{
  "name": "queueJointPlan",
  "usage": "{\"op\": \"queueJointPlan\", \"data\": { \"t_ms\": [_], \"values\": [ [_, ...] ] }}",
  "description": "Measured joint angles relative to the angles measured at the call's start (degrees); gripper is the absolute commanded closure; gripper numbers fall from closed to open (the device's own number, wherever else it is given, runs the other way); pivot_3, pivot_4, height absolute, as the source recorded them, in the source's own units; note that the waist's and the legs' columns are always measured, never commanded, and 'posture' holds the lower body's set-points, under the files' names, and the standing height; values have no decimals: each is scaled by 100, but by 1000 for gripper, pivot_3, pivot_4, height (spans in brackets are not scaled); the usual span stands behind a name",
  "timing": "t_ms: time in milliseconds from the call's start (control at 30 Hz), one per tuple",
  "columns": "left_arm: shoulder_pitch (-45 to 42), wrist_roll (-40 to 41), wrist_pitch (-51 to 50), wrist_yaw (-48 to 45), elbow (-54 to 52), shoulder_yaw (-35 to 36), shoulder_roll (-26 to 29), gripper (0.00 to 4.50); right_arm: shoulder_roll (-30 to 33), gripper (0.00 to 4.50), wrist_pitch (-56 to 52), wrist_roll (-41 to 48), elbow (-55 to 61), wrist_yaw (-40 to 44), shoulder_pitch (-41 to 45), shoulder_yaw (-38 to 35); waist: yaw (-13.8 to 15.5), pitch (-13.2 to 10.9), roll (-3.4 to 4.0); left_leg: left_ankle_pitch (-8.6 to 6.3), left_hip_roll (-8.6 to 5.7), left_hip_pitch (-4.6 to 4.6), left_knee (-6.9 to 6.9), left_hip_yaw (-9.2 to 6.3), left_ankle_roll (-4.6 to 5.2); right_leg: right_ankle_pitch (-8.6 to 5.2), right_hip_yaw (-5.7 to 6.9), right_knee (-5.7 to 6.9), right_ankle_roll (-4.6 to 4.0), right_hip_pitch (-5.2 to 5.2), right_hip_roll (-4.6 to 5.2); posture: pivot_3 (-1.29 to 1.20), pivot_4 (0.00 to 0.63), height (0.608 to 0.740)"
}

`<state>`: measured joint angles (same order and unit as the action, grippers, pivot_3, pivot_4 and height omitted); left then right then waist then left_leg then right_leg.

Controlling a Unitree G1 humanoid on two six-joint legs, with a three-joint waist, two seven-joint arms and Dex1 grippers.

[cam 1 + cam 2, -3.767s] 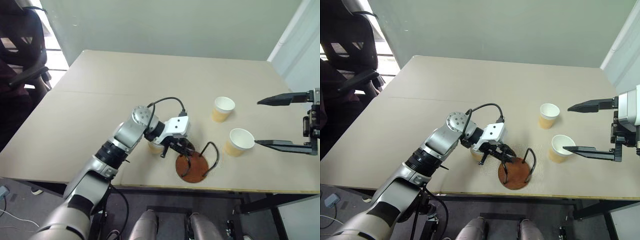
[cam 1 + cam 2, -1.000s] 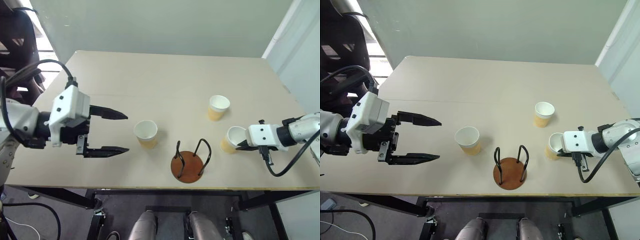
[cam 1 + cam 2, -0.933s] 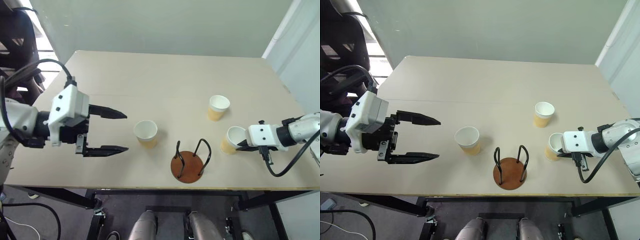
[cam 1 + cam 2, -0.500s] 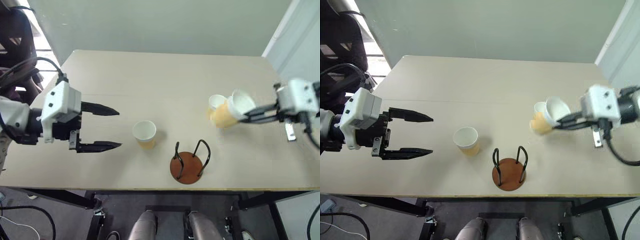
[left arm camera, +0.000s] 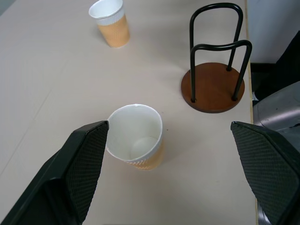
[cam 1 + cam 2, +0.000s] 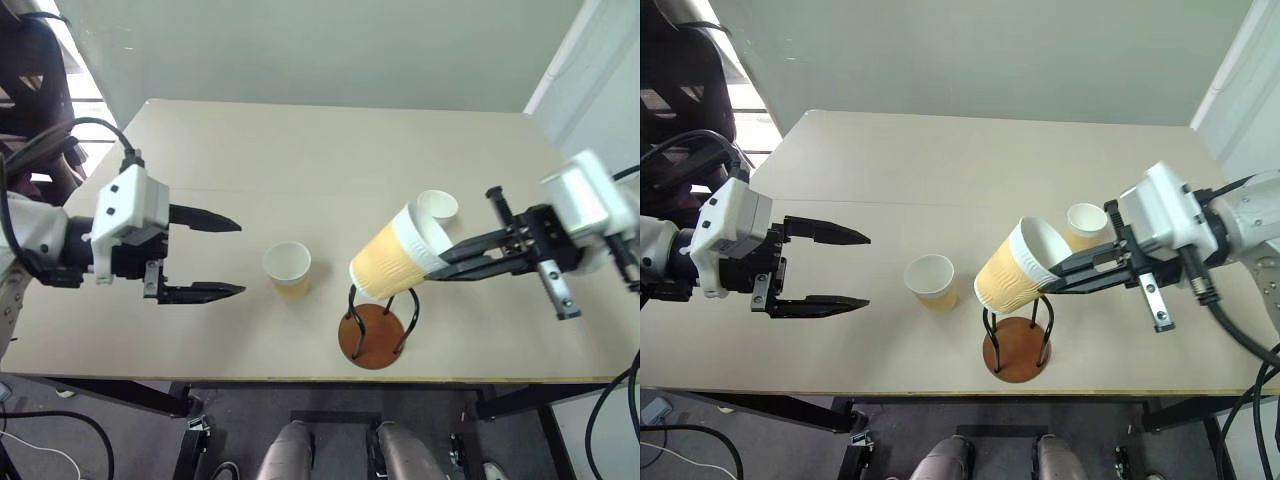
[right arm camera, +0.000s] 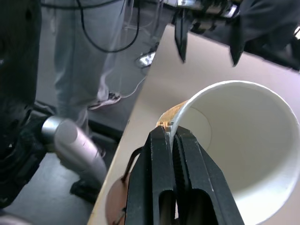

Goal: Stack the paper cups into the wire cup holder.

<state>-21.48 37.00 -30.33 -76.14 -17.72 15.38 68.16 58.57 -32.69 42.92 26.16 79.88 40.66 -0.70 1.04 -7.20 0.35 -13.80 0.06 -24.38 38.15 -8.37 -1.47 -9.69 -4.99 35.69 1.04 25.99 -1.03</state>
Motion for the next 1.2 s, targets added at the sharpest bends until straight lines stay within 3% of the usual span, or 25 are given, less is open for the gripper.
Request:
{"op": "queueJointPlan", "data": {
  "t_ms": [1067, 1200],
  "values": [
    [213, 6, -21, 53, -155, 141, 8, 8, -211, 4471, 612, -1153, 2, 206, -594, 793, -28, 0, 0, 3, 2, 13, -2, -5, -4, -7, -1, 25, -11, 2, -5, 0, 150, 740],
    [213, 5, -21, 58, -156, 141, 8, 8, -214, 3584, 633, -1277, -23, 175, -602, 822, -28, 0, 0, 3, 2, 13, -2, -5, -4, -7, -1, 25, -11, 1, -5, 0, 150, 740]
  ]
}}
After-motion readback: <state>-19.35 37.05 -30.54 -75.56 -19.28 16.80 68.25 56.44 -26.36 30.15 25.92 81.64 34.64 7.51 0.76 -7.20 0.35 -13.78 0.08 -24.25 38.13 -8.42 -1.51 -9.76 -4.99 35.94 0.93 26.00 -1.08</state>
